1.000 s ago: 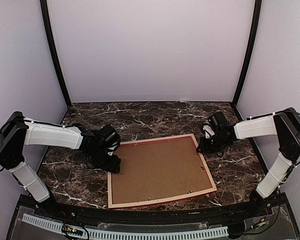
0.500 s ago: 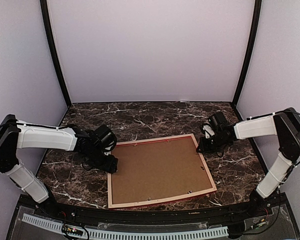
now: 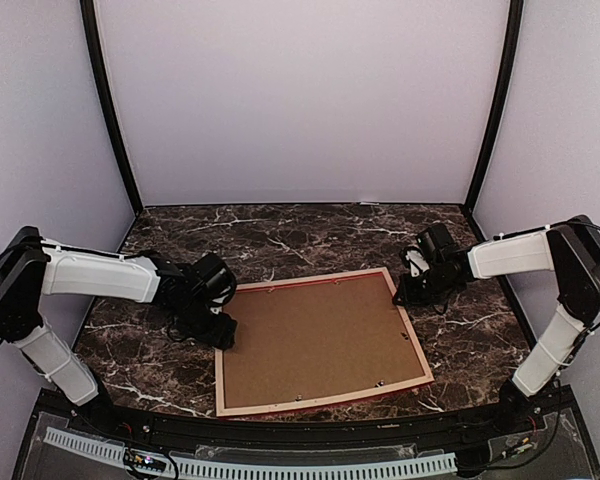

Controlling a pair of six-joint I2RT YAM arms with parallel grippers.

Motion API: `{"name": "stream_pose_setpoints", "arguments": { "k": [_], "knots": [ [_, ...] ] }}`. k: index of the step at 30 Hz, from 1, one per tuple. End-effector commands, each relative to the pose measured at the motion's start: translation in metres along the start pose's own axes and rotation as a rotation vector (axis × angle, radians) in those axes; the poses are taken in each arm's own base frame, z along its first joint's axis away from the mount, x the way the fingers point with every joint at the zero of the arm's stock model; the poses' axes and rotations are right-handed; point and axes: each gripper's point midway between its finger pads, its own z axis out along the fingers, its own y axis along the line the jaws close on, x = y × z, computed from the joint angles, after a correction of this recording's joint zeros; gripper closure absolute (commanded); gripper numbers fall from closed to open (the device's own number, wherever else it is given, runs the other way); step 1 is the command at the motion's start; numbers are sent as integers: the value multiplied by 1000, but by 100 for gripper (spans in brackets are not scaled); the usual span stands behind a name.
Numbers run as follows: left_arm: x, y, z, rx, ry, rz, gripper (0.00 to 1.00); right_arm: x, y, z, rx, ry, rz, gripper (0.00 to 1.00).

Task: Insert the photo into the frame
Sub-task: Press the fastener onto the backboard.

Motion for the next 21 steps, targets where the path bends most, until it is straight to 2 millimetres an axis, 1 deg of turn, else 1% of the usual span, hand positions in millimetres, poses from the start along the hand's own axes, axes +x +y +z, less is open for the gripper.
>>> {"name": "stream_pose_setpoints", "arguments": {
  "k": [1,10,15,21],
  "knots": [
    [11,8,9,-38,49,19,30,41,-14,15,32,134,32,100],
    [-2,8,13,-47,0,5,33,40,-14,16,31,139,29,100],
    [-14,8,12,-41,-39,-18,35,39,-13,16,30,137,25,100],
    [-21,16,13,-60,-47,-50,39,39,-13,15,30,137,26,100]
  ]
}}
